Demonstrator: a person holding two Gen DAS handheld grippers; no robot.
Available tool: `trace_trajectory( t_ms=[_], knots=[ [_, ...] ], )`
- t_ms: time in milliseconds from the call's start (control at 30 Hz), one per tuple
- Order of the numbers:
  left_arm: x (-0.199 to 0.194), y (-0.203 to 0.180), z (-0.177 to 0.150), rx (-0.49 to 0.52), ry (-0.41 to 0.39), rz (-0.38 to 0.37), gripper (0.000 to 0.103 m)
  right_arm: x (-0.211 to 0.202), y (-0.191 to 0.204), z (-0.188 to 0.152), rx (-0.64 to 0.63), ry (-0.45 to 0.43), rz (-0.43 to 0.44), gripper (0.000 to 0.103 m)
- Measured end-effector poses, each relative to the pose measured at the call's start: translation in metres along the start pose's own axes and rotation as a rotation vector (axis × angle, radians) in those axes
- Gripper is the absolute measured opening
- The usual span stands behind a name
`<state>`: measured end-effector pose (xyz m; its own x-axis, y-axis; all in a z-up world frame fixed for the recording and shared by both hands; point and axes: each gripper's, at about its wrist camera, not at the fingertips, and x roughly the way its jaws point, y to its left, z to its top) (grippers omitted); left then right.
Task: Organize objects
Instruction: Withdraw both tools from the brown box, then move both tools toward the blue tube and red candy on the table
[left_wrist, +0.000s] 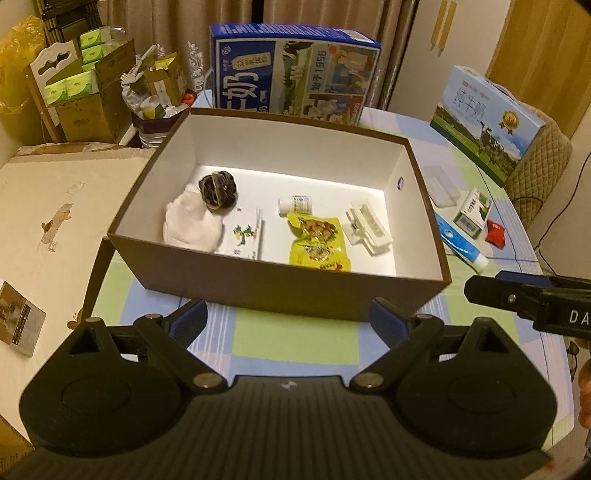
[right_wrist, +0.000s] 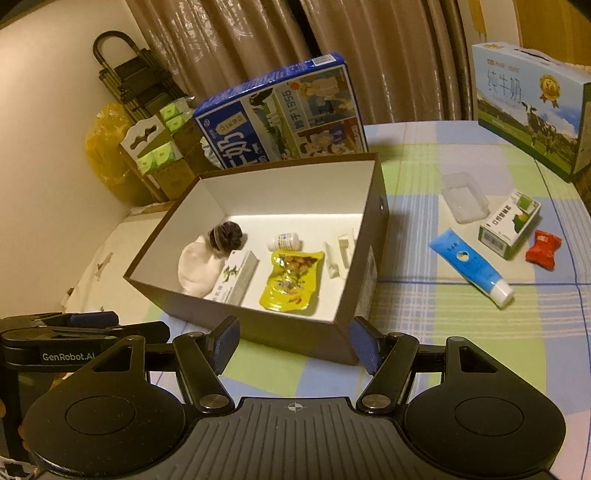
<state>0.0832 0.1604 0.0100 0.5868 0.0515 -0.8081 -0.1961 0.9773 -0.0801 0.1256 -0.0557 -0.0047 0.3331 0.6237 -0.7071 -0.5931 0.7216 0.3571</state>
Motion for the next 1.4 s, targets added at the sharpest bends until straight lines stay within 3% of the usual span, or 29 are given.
trace_trajectory(
  t_ms=[733, 1400],
  knots=[
    [0.003, -0.073, -0.018, 0.055, 0.037, -0.002, 0.093, -0.035, -0.058, -0.022, 0.013, 0.059, -0.031, 0.063],
    [0.038, -0.179, -0.017, 0.124, 0.093, -0.053, 0.093, -0.073, -0.166, -0.028, 0.113, 0.074, -0.117, 0.063]
  ],
)
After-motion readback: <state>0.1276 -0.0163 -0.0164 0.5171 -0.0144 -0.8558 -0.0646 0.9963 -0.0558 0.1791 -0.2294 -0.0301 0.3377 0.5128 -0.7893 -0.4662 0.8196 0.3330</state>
